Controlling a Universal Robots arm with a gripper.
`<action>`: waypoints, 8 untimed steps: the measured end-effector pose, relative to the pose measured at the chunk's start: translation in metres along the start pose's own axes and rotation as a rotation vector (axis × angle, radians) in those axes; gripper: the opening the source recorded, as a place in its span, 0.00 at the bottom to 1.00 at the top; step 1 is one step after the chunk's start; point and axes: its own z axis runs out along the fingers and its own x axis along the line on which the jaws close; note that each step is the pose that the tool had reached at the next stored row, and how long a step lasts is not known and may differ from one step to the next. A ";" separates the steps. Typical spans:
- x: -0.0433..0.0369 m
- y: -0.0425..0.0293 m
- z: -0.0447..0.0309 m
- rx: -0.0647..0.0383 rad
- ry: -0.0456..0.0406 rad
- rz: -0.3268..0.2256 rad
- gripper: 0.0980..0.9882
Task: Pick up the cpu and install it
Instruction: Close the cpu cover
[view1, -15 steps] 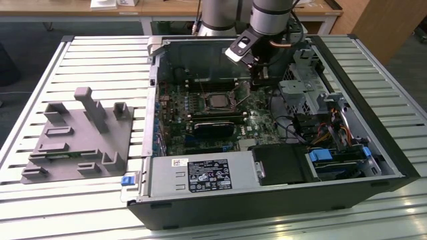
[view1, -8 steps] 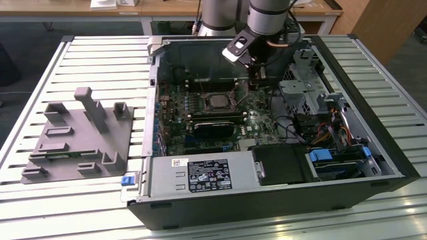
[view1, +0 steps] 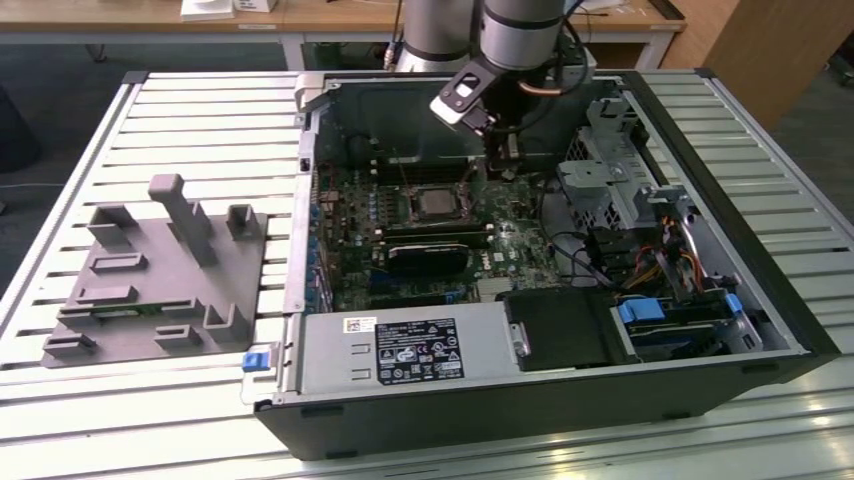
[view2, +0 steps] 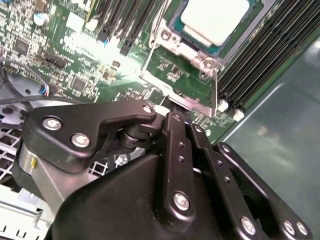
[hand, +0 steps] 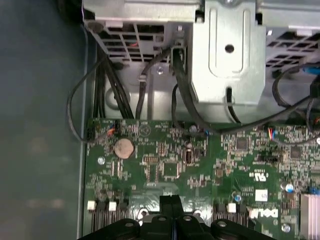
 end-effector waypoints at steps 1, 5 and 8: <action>0.0000 -0.0016 0.0000 0.000 0.0001 0.000 0.01; 0.0001 -0.0086 0.0000 0.000 0.0001 0.000 0.01; 0.0002 -0.0135 0.0001 0.000 0.0002 0.000 0.01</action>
